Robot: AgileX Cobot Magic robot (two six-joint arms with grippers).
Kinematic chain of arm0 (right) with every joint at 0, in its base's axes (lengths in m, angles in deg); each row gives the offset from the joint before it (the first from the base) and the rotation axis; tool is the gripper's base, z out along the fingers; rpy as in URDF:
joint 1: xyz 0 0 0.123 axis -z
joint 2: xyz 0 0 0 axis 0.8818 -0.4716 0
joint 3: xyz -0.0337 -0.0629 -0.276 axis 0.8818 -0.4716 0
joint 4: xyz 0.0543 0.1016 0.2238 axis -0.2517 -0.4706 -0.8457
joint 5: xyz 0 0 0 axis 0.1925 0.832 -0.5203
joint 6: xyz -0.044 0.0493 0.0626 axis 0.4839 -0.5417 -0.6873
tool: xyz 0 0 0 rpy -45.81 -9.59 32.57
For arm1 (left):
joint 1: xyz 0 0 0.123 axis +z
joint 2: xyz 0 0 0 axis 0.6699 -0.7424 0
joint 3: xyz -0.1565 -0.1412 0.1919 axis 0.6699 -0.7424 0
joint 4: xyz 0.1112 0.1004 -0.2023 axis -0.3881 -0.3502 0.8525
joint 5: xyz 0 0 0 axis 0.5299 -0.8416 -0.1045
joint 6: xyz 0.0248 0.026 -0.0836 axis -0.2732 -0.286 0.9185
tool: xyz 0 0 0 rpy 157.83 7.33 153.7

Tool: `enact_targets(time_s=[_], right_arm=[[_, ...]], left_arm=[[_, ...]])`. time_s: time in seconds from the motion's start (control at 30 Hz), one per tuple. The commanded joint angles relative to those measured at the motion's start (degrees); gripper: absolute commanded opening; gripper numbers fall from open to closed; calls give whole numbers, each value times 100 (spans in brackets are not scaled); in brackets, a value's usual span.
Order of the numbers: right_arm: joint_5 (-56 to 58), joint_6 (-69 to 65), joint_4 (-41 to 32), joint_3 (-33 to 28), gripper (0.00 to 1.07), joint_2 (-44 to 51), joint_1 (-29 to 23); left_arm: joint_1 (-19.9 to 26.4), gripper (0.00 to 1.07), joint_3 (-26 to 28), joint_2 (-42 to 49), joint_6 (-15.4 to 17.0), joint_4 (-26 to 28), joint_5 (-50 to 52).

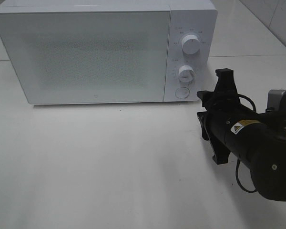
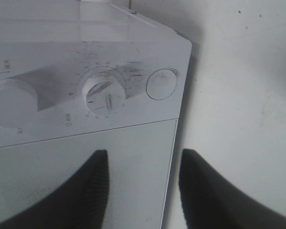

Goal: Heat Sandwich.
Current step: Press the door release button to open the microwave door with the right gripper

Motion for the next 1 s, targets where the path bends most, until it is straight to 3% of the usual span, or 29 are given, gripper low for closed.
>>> enact_targets(time_s=[0.03,0.07,0.13,0.2,0.6,1.0], right_arm=[[92,-286,63,-6,24,29,-23],[92,-286,63,-6,13,29,-23],[92,-281,63,-6,3,29,-23],[86,-281,69,-6,0,29,-23],[235,-321,74,0,0,6,11],[229,-355,212,567,0,-779,11]], left_arm=[[-29,98,-6,97,23,6,23],[-29,98,-6,97,23,6,23],[-29,98,-6,97,23,6,23],[-29,98,-6,97,23,6,23],[-29,98,-6,97,23,6,23],[-29,98,-6,97,23,6,23]])
